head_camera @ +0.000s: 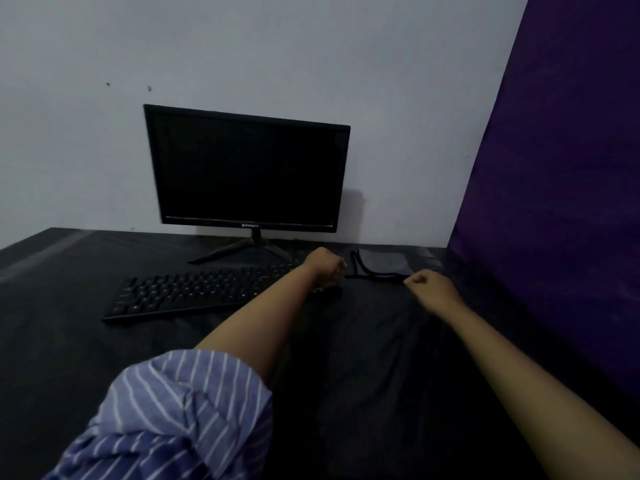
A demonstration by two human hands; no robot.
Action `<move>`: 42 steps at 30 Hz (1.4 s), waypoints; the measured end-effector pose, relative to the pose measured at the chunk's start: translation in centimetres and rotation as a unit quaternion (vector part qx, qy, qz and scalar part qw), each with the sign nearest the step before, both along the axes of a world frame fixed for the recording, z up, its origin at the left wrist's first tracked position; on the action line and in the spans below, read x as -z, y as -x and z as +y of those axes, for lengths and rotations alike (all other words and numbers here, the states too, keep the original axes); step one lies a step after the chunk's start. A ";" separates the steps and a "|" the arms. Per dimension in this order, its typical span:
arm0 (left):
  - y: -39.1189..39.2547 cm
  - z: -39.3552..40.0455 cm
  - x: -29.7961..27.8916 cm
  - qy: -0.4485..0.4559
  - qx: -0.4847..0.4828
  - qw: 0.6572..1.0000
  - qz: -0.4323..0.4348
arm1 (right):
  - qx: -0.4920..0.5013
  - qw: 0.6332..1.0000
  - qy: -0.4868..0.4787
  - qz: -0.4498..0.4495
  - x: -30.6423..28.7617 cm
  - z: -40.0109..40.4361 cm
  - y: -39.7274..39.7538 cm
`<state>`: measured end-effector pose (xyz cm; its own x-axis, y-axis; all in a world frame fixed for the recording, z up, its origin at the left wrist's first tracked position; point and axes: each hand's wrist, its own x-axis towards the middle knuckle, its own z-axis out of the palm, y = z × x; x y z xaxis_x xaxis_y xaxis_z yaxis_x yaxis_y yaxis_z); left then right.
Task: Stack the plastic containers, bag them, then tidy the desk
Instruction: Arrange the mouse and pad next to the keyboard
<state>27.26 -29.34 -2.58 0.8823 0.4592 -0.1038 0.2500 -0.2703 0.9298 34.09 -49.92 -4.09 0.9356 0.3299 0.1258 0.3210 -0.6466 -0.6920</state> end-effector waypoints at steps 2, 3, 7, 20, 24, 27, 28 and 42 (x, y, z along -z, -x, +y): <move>-3.0 0.5 0.3 -0.008 0.010 1.000 0.011 | 0.010 1.000 0.003 0.005 0.4 0.4 -2.4; -4.4 0.7 0.5 -0.013 0.012 1.000 0.014 | 0.017 1.000 0.005 0.007 0.6 0.7 -3.4; -9.8 2.1 1.5 -0.056 0.009 0.998 0.041 | 0.043 0.999 0.012 0.005 1.6 2.0 -7.9; -19.9 4.5 5.6 -0.264 -0.013 0.955 0.137 | 0.123 0.976 0.178 0.018 4.4 6.2 -17.6; -21.2 4.6 6.7 -0.264 -0.036 0.955 0.127 | 0.147 0.970 0.192 0.009 4.9 6.7 -18.8; -22.0 4.8 7.0 -0.258 -0.043 0.958 0.118 | 0.160 0.973 0.165 0.007 5.0 7.1 -19.2; -22.0 4.8 7.0 -0.248 -0.038 0.961 0.113 | 0.162 0.976 0.144 0.008 5.0 7.2 -19.2; -18.6 3.3 2.8 -0.015 0.124 0.980 -0.156 | 0.165 0.981 -0.073 0.069 2.5 6.9 -16.2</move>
